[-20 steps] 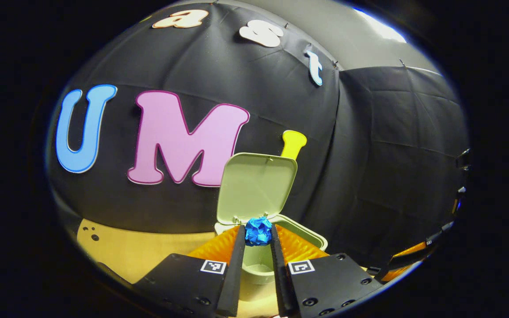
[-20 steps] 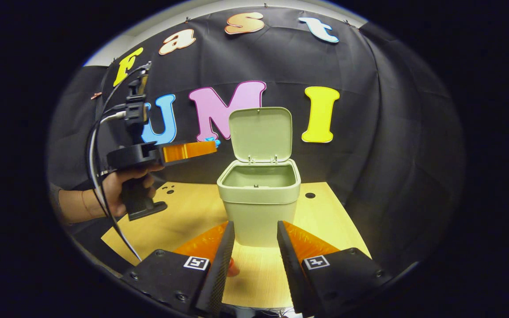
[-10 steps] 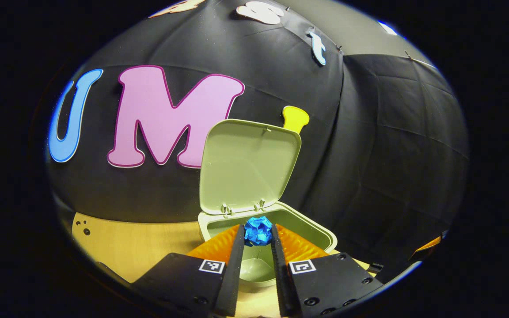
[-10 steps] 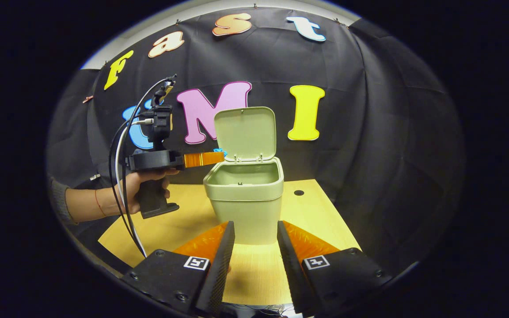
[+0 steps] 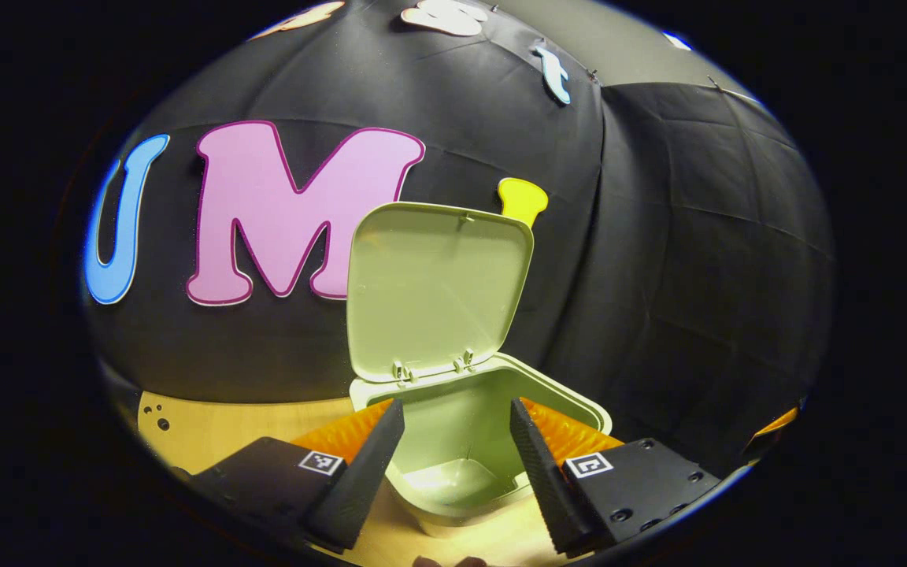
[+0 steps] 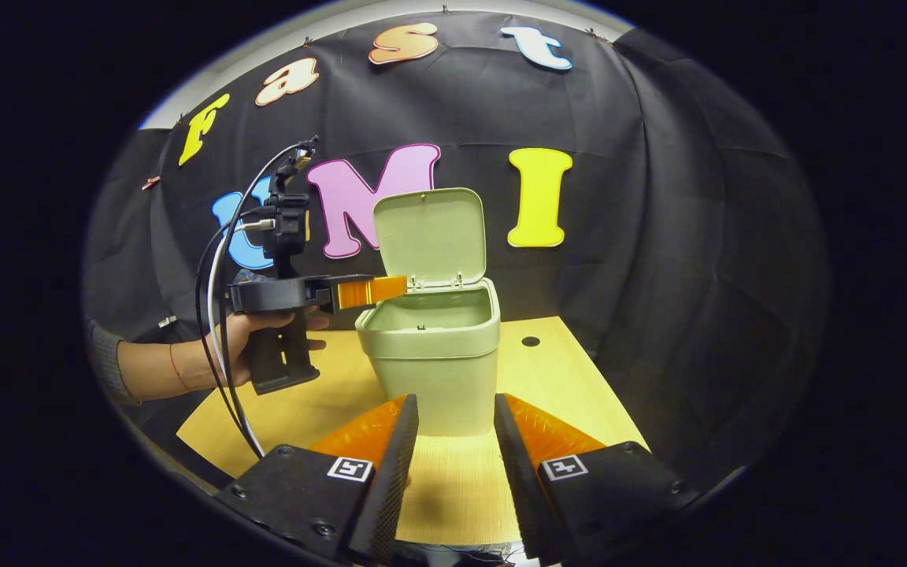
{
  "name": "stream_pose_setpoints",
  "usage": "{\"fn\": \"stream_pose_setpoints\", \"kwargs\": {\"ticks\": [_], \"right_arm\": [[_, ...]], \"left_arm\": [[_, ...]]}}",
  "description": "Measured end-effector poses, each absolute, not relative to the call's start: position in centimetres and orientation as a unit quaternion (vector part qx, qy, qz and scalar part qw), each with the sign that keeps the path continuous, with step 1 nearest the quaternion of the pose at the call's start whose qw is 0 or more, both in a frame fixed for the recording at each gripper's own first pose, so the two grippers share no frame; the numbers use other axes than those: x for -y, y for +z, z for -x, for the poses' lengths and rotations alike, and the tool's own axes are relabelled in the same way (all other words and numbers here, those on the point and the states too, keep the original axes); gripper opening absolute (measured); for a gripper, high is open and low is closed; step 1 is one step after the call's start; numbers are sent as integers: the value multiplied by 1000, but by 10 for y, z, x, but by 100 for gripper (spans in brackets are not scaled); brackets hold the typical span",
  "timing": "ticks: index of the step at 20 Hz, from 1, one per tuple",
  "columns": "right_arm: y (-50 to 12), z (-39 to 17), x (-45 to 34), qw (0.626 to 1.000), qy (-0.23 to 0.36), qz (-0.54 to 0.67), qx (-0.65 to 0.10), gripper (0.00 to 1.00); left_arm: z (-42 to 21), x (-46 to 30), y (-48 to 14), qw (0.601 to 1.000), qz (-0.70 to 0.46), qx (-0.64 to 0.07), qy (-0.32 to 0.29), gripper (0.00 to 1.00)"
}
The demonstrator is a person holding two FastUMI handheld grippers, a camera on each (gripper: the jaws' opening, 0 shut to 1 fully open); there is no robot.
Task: Press the lid of the desktop garbage bin to open it, pick up the crumpled paper on the desktop and throw it into the bin, then pick up the pop can on the desktop and drop it into the bin, and finally close the garbage bin lid.
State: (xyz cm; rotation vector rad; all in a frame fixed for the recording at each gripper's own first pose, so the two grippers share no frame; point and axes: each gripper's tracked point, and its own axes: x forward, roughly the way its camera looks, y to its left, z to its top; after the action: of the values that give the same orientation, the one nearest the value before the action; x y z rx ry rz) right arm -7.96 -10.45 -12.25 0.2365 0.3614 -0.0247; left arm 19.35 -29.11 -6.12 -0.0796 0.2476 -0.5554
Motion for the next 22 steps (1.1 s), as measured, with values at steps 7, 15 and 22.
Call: {"fn": "stream_pose_setpoints", "kwargs": {"ticks": [7,15,22], "right_arm": [[-130,74,82,973,19,-132,-190,83],[-151,67,31,966,82,-108,-218,93],[-184,58,-19,954,130,-81,-259,93]], "left_arm": [[-171,255,-55,960,81,-121,-239,95],[-124,166,-39,980,58,-89,-167,95],[-52,101,-57,982,88,-112,-121,95]]}}
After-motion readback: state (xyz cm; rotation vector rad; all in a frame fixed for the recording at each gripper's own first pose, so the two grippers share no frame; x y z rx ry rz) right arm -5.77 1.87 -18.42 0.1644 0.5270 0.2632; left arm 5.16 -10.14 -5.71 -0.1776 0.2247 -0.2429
